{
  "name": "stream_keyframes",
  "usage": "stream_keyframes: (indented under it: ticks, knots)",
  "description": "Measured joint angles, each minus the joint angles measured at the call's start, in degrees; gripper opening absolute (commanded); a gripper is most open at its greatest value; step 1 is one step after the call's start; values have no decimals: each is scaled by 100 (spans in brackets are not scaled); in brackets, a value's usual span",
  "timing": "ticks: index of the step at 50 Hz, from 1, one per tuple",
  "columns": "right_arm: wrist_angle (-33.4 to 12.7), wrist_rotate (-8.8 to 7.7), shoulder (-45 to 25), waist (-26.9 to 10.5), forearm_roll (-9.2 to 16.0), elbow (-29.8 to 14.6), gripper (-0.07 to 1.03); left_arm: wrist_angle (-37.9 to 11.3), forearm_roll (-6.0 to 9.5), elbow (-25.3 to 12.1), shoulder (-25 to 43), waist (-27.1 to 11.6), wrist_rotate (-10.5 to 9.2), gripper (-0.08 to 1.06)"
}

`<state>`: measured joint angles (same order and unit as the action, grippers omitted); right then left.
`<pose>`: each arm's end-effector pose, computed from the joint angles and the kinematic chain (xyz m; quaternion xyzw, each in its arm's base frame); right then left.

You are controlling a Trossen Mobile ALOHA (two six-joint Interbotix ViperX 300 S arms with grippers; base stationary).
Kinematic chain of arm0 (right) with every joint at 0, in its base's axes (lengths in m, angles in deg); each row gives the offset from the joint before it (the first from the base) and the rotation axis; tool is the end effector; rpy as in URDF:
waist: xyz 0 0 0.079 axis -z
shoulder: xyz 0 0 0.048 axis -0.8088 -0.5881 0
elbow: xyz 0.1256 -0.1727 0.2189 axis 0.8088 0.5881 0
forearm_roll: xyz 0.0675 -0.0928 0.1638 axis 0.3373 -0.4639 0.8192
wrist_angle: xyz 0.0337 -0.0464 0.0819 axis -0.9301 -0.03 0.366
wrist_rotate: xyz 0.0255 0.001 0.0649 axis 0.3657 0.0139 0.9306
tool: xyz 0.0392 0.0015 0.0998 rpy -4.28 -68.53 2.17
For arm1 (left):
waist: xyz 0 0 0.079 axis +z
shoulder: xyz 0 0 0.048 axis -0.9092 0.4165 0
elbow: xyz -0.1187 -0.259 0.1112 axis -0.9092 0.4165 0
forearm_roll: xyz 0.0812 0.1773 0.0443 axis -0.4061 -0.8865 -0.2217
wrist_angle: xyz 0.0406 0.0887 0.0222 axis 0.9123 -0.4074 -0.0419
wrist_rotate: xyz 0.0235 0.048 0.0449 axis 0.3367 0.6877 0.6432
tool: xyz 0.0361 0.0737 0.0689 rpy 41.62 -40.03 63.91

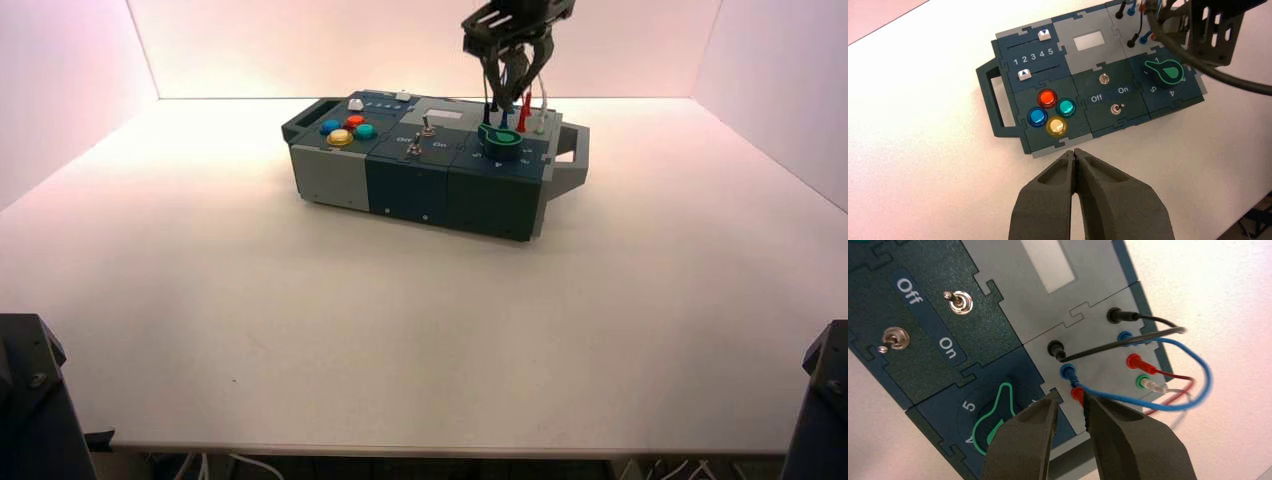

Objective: Pull the blue wire.

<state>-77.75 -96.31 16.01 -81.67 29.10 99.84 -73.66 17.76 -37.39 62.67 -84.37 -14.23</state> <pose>0.4056 0.1852 0.0804 -0.3048 0.5701 0.2211 0.7302 0.3232 -0.1468 0.2193 0.1332 0.4523 -0.2820 0.8356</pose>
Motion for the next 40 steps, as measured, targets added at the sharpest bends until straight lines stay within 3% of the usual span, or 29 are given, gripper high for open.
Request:
stream_keyframes:
  ticks: [40]
  knots:
    - [35,-35,-475,123,-53,-431,28,-18,0,-70,0,-9,9,-3]
